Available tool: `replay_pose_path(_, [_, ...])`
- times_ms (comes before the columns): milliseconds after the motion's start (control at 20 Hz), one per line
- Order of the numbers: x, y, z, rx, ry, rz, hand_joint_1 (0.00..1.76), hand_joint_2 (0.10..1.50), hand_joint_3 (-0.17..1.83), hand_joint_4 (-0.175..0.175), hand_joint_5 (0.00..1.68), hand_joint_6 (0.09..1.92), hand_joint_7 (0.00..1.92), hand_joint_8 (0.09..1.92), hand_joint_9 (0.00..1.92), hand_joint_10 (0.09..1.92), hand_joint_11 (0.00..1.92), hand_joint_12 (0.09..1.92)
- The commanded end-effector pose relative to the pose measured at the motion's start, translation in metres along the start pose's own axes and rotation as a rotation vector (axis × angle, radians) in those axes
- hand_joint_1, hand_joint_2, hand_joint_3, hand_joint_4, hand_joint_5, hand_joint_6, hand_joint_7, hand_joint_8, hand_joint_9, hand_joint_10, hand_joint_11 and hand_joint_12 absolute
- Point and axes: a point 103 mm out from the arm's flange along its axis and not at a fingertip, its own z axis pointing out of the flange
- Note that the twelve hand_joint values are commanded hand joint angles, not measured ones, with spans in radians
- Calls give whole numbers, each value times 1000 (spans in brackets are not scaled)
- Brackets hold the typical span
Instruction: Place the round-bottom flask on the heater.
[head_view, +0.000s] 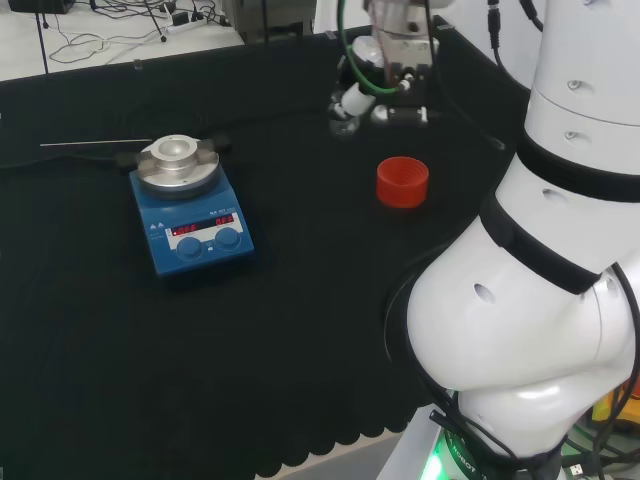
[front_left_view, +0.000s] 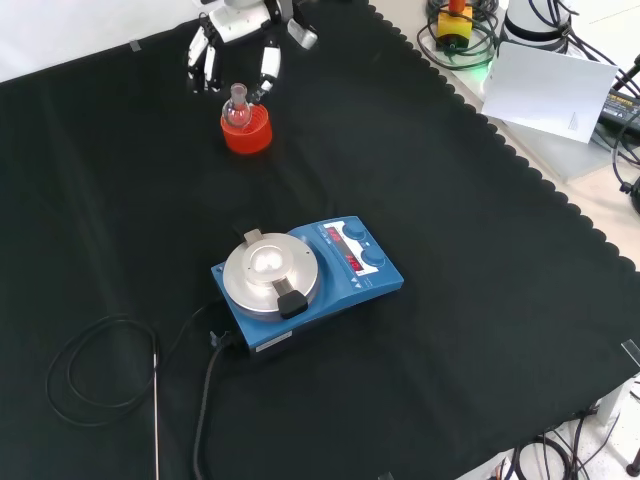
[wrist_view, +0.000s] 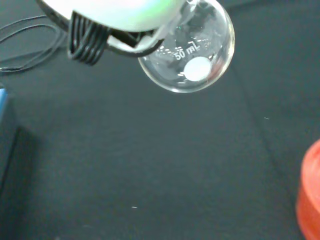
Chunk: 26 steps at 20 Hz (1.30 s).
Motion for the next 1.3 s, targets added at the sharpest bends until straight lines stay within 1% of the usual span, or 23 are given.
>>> replay_pose_path(50, [31, 7, -12, 3, -29, -48, 1102, 615, 833, 175, 1172, 939, 585, 645, 870, 482, 659, 1234])
replay_pose_path(300, [49, 12, -15, 5, -31, -79, 1103, 612, 836, 175, 1175, 935, 583, 646, 870, 481, 659, 1234])
replay_pose_path(550, [76, 22, -17, 13, -30, -121, 1104, 610, 838, 175, 1177, 931, 582, 646, 870, 480, 659, 1233])
replay_pose_path(1000, [140, 43, -8, 38, -49, -215, 1105, 607, 840, 175, 1180, 928, 582, 648, 868, 478, 657, 1233])
replay_pose_path(1300, [175, 52, 0, 56, -46, -266, 1105, 606, 842, 175, 1181, 926, 582, 648, 868, 478, 656, 1233])
